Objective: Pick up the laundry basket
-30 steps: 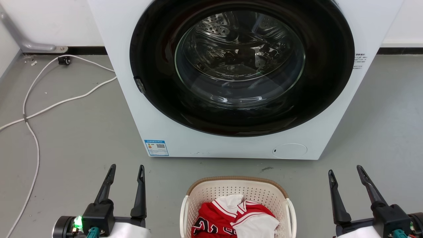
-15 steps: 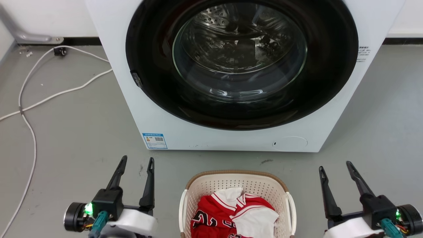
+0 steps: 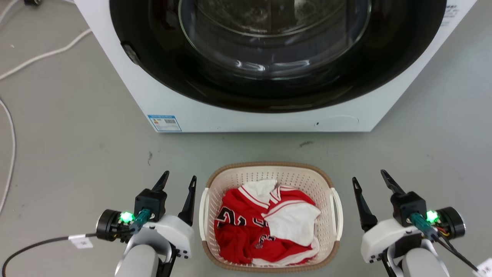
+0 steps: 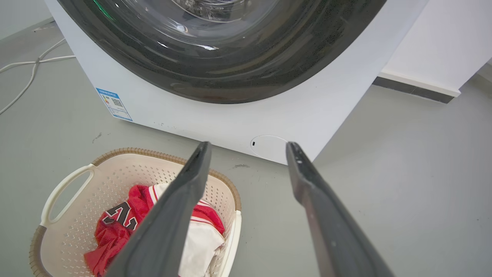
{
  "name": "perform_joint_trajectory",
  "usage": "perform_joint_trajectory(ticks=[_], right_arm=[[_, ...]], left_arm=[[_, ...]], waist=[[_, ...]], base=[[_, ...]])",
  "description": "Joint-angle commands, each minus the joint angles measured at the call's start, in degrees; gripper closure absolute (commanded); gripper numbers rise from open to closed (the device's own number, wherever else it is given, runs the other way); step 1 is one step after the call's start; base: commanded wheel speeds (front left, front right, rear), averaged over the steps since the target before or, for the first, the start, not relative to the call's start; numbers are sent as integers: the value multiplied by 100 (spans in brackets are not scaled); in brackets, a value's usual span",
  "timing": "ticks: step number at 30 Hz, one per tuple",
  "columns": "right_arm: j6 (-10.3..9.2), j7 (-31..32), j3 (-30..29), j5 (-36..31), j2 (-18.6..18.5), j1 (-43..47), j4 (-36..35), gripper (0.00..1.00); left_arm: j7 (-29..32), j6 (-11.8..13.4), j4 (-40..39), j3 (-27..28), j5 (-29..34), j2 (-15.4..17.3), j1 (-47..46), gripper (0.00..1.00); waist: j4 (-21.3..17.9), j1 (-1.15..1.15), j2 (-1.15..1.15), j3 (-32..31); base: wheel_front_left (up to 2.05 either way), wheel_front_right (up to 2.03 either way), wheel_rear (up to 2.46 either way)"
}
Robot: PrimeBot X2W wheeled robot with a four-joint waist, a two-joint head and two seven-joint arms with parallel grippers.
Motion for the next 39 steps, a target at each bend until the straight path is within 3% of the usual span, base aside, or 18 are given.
perform_joint_trajectory(ticks=[1, 7, 20, 31, 39], right_arm=[[-4, -13, 15, -55, -3, -181, 140, 0], [-5, -12, 31, -156, -3, -771, 1059, 0], [-5, -12, 106, -65, -3, -1690, 2349, 0], [-5, -11, 93, 10, -4, -2203, 3098, 0], [-5, -12, 134, 108, -4, -2454, 3256, 0]], left_arm=[[-16, -14, 118, -35, -16, 14, -170, 0], [-15, -25, 1006, -257, -47, 111, -741, 0], [-16, -29, 2627, -629, -199, 118, -1822, 0], [-16, -30, 3251, -852, -371, 61, -2327, 0], [-15, -30, 3470, -1026, -483, 13, -2615, 0]], waist=[[-88, -1, 0, 315], [-131, -1, 0, 843], [-95, -1, 0, 1884], [-58, -1, 0, 2522], [-36, -1, 0, 2961]], base=[[0, 0, 0], [0, 0, 0], [0, 0, 0], [0, 0, 0], [0, 0, 0]])
